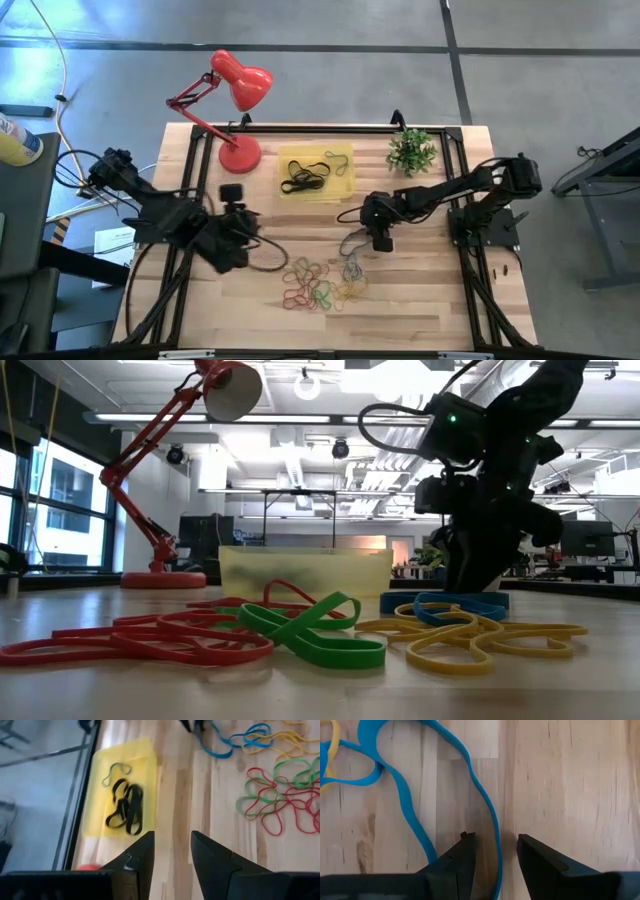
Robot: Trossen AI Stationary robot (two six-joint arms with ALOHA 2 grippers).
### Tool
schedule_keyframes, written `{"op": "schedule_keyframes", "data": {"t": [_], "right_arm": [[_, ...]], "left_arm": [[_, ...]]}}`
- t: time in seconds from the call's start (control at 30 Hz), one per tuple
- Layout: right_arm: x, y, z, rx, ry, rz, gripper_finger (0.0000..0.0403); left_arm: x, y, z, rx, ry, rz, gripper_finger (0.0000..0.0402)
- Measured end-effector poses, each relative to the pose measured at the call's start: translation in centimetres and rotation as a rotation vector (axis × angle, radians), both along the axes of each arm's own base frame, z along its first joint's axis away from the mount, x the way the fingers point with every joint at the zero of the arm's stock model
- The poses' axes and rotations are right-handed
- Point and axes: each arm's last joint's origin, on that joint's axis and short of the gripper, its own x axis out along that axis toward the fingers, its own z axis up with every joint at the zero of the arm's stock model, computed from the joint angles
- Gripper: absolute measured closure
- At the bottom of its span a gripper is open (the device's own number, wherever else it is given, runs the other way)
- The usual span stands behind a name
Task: Pick and place rubber bands into bin
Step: Put the blue rubber band into the yellow container
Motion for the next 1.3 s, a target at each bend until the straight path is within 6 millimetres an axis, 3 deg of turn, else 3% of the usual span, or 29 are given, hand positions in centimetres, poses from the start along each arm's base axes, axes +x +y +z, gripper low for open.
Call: {"op": "schedule_keyframes", "data": {"t": [0.13,0.3,0.53,0.8,1.03,1.3], "right_arm": [[0.1,0.0,-0.1,-0.001,0.004,-0.029,0.0299],[0.1,-0.1,-0.1,0.006,-0.002,-0.061,0.0390],[0.8,-0.1,0.7,0.010,-0.031,-0.134,0.0398],[3.3,-0.4,6.0,-0.090,-0.197,-0.128,0.0399],[5.6,-1.1,12.2,-0.247,-0.299,-0.078,0.0401],[6.8,-4.7,18.4,-0.402,-0.407,-0.105,0.0402]], "left_arm": [[-2.0,-0.7,0.3,0.019,-0.036,0.061,0.0284],[-3.6,-1.3,0.3,0.054,-0.064,0.111,0.0284],[-3.8,-1.6,0.3,0.070,-0.092,0.103,0.0284],[-3.8,-1.6,0.2,0.093,-0.067,0.076,0.0284],[-3.9,-1.5,-2.0,0.127,-0.020,0.099,0.0284],[-4.2,-1.4,-4.6,0.106,-0.004,0.185,0.0284]]}}
